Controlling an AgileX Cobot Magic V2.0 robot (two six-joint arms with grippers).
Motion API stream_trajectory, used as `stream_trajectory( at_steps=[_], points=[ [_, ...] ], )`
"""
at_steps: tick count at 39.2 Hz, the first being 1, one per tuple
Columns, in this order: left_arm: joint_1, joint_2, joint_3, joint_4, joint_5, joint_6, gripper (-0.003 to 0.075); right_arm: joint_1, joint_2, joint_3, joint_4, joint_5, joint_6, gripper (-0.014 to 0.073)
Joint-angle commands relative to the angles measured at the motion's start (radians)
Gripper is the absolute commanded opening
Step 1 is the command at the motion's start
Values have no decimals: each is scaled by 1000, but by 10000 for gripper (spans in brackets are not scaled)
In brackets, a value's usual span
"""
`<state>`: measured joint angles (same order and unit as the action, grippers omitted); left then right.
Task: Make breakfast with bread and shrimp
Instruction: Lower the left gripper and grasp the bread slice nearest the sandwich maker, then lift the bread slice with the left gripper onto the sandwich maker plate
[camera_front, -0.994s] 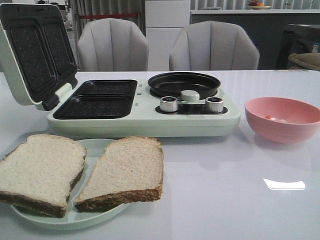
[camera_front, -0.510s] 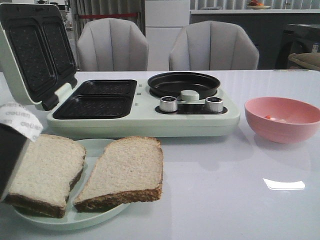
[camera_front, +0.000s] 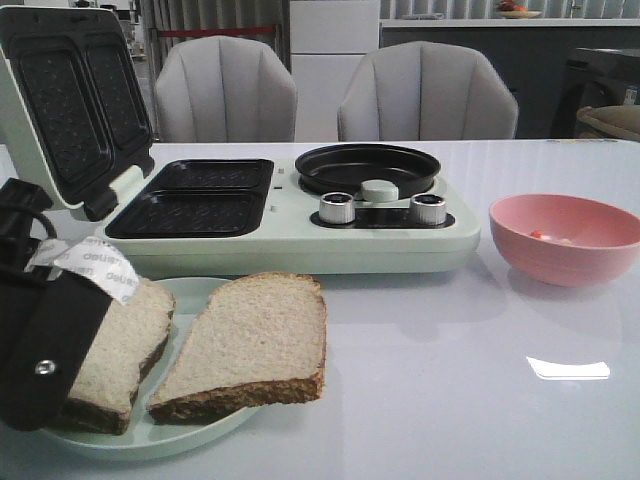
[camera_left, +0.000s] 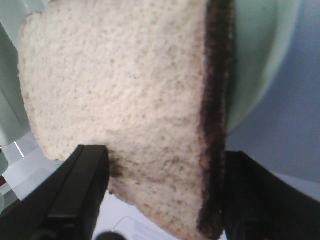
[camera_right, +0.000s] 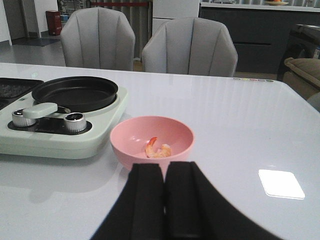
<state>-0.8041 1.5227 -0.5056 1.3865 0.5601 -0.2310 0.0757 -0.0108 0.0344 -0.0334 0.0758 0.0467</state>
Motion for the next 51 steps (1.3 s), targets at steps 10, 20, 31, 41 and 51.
stream_trajectory(
  at_steps=[10, 20, 31, 41, 51],
  points=[
    [19, 10, -40, 23, 52, -15, 105, 0, -19, -11, -6, -81, -1, 134],
    [-79, -123, -40, -61, 137, -15, 113, 0, -19, -11, -6, -81, -1, 134],
    [-163, -326, -120, -27, 212, -11, 113, 0, -19, -11, -6, -81, -1, 134],
    [-45, -282, -271, 86, 128, -11, 113, 0, -19, -11, -6, -81, -1, 134],
    [144, -180, -419, 105, -81, -11, 113, 0, -19, -11, -6, -81, -1, 134]
  ],
)
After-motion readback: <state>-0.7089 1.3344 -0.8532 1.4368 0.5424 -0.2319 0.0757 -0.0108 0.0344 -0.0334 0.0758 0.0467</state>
